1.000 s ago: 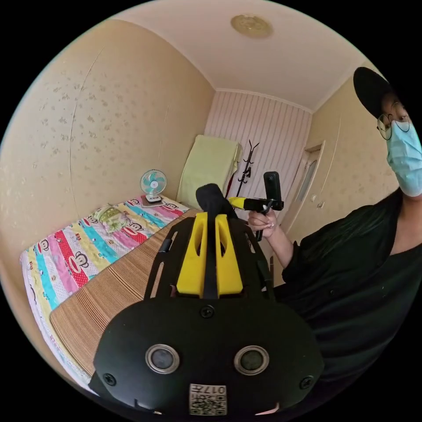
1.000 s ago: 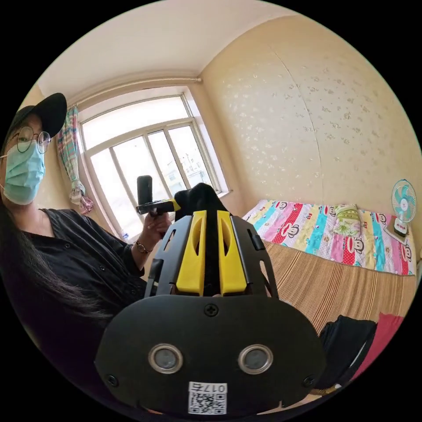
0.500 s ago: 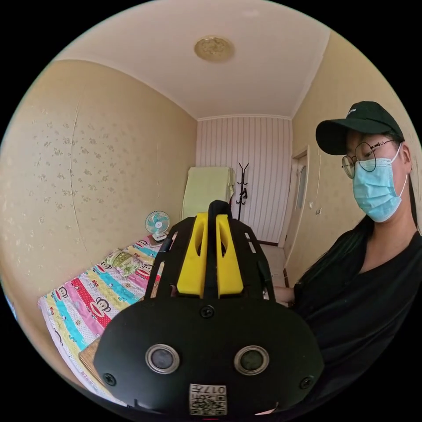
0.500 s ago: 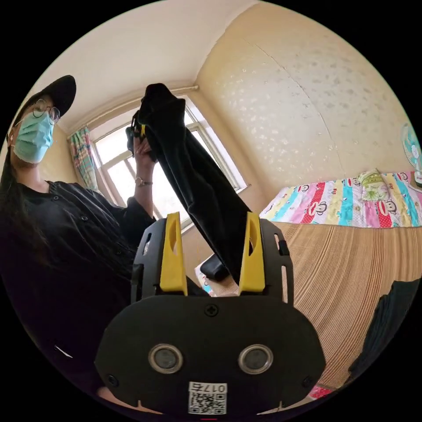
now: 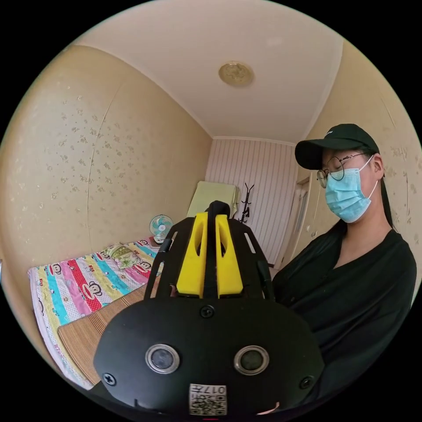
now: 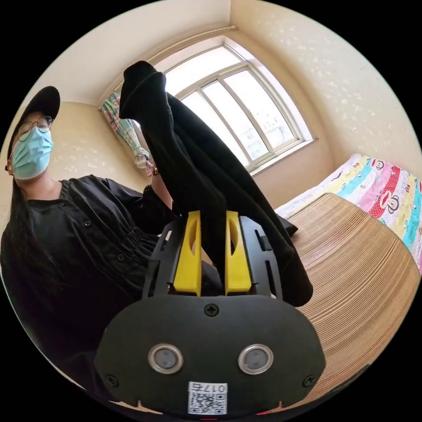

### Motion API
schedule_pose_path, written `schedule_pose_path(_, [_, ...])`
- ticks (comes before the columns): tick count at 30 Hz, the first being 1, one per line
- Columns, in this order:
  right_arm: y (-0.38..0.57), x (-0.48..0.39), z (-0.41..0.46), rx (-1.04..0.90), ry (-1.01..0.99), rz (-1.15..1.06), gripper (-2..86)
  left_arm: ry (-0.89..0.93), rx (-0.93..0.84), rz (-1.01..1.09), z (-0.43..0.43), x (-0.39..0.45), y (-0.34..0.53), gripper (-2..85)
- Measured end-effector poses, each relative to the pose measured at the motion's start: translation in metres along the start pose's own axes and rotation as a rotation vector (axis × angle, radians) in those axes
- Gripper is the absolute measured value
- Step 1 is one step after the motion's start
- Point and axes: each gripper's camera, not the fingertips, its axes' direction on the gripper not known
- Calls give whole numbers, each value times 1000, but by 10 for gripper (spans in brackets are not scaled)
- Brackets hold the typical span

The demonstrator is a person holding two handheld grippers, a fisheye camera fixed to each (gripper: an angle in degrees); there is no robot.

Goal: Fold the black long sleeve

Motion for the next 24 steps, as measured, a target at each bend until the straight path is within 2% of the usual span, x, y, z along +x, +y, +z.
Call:
schedule_pose_path(1, [2,1,-8,16,25,17,55,-19,-5,-3,-4,0,-2,19])
schedule_pose_path(3, [11,-19,-58,123,239,-8,46,-83,-30,-11,-24,0,-12,20])
schedule_pose_path(6, [19,-57,-125,243,444,-58,40,-117,-97,-32,-43,-8,-18,18])
schedule_pose_path(9, [23,-103,-174,317,472,-165,37,-70,-129,-88,-59,-19,-13,16])
schedule_pose_path(13, [5,-162,-209,328,560,-286,35,3,-67,-125,-95,-20,-24,15])
schedule_pose_path(17, [-66,-195,-249,275,626,-279,35,-166,-137,-121,-117,-30,-97,16])
schedule_pose_path(19, [-107,-180,-264,217,709,-215,35,-213,-179,-121,-110,-58,-133,17])
schedule_pose_path(22, [-170,-92,-294,75,835,-39,36,-213,-266,-207,-71,-164,-178,23])
schedule_pose_path(24, [-207,36,-307,-96,901,89,37,-259,-393,-305,-13,-285,-187,35])
